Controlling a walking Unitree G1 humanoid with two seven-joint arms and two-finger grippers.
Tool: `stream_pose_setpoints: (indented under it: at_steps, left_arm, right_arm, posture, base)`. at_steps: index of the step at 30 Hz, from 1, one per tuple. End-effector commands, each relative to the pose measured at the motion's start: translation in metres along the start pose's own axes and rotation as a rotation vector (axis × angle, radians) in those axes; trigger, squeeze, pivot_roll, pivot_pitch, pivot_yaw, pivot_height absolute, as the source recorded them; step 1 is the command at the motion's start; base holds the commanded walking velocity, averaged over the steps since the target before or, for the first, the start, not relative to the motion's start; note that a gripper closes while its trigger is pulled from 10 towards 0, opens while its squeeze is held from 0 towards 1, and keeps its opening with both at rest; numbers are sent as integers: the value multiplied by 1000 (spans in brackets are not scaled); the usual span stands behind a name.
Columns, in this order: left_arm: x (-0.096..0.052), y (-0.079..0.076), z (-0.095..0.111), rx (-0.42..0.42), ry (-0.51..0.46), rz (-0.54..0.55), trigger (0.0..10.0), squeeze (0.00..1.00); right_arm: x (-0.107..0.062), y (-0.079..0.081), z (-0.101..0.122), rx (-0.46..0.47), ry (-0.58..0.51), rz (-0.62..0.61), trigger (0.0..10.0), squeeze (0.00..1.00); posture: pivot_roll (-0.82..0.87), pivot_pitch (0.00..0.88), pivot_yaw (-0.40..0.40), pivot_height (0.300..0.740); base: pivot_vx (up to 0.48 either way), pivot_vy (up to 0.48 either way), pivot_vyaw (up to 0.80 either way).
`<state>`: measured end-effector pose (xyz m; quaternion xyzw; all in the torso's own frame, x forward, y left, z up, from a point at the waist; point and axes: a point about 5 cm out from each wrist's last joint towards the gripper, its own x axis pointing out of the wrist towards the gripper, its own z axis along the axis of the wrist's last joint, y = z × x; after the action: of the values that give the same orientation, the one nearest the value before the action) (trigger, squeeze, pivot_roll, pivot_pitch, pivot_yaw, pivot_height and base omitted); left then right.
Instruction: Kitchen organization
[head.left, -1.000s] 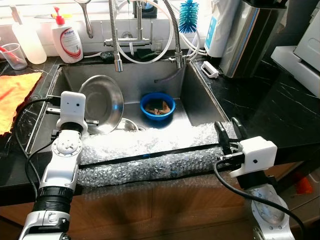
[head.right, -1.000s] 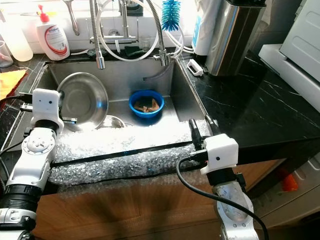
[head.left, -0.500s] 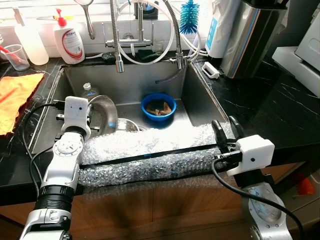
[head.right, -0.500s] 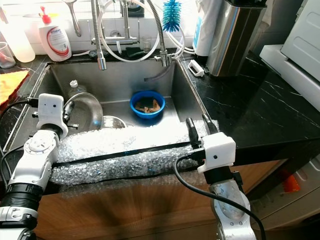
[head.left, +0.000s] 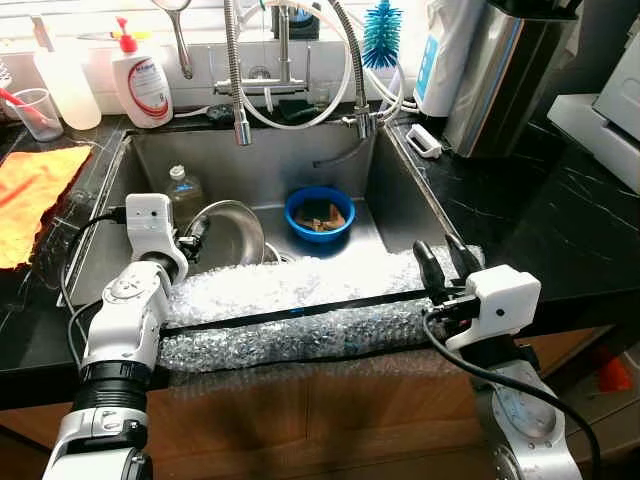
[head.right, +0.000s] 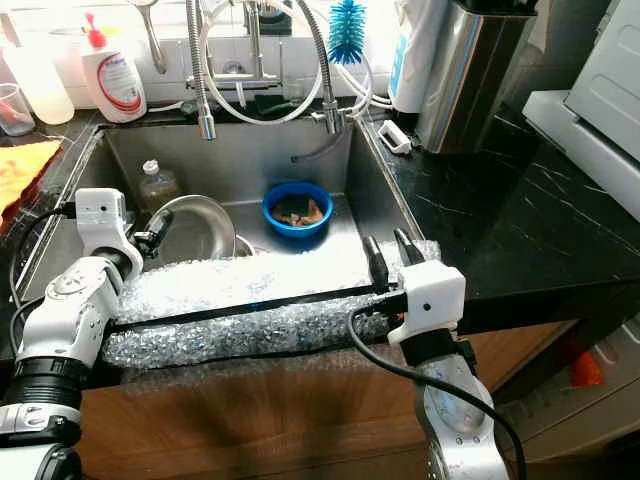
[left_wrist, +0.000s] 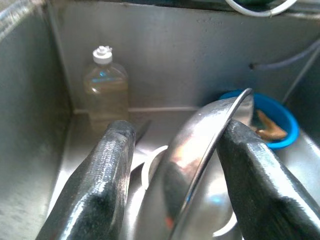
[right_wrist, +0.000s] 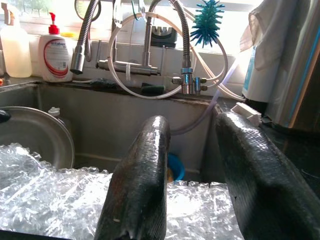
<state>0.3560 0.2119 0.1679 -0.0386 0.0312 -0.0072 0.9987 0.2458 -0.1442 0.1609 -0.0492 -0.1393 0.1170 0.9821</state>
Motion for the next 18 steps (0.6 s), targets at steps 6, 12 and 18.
stream_pose_setpoints:
  at_steps: [6,12,18]
  left_arm:
    - [1,-12,-1,-135,66,-77,10000,0]
    - [1,-15,-2,-219,103,-117,10000,0]
    - [0,-21,-1,-314,119,-160,10000,0]
  right_arm:
    - [2,-1,2,70,8,-17,10000,0]
    - [3,1,1,84,10,1,10000,0]
    - [6,1,4,106,2,-2,10000,0]
  posture:
    - [30,61,1,740]
    - [32,64,2,740]
    - [30,63,-1,740]
  base:
    - [0,0,0]
    - [0,0,0]
    - [0,0,0]
